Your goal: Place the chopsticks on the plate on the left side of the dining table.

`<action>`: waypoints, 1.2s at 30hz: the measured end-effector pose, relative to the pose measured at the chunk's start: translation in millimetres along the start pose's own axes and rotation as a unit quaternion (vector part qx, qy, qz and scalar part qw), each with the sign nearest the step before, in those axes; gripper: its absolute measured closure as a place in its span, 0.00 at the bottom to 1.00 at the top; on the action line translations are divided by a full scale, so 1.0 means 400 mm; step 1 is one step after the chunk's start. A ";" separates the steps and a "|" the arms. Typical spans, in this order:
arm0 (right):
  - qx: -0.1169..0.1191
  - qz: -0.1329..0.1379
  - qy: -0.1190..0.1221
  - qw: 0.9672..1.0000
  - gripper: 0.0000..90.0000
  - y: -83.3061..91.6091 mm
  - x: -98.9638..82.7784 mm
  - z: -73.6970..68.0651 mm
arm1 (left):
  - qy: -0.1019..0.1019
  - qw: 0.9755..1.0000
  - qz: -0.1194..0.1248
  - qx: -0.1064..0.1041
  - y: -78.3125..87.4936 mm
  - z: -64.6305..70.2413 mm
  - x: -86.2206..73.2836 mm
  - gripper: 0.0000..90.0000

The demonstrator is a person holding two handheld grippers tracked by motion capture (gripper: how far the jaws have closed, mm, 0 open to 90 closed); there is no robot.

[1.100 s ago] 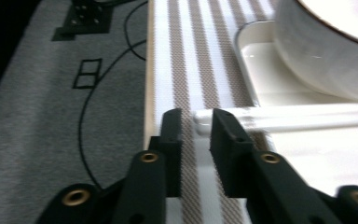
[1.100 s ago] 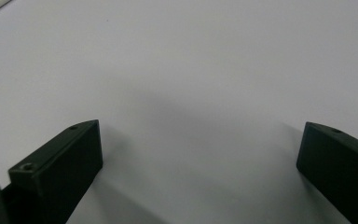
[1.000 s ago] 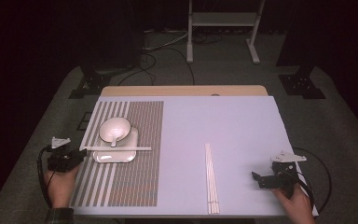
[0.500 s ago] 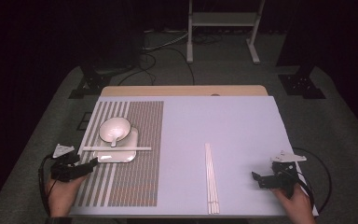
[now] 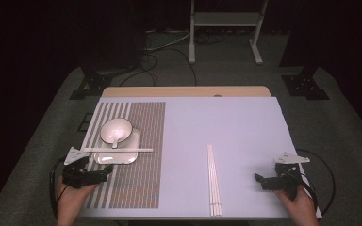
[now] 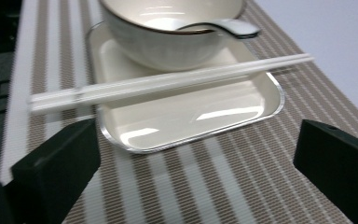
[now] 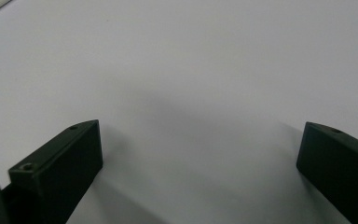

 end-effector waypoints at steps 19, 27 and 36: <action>0.000 0.000 0.000 1.000 0.00 0.000 0.000 0.000 | -0.074 0.995 -0.008 -0.063 -0.038 0.139 -0.028 0.00; 0.000 0.000 0.000 1.000 0.00 0.000 0.000 0.000 | -0.094 0.991 -0.011 -0.090 -0.054 0.198 -0.036 0.00; 0.000 0.000 0.000 1.000 0.00 0.000 0.000 0.000 | -0.114 0.987 -0.016 -0.113 -0.073 0.249 -0.043 0.00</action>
Point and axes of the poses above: each handheld gripper's, and its own axes: y roughly backward along the jaws, x roughly out of its top, z roughly to its right, the point moved 1 cm from there along -y, roughly forward along the jaws, and after that the axes turned 13 degrees about y, right-handed, at the moved point
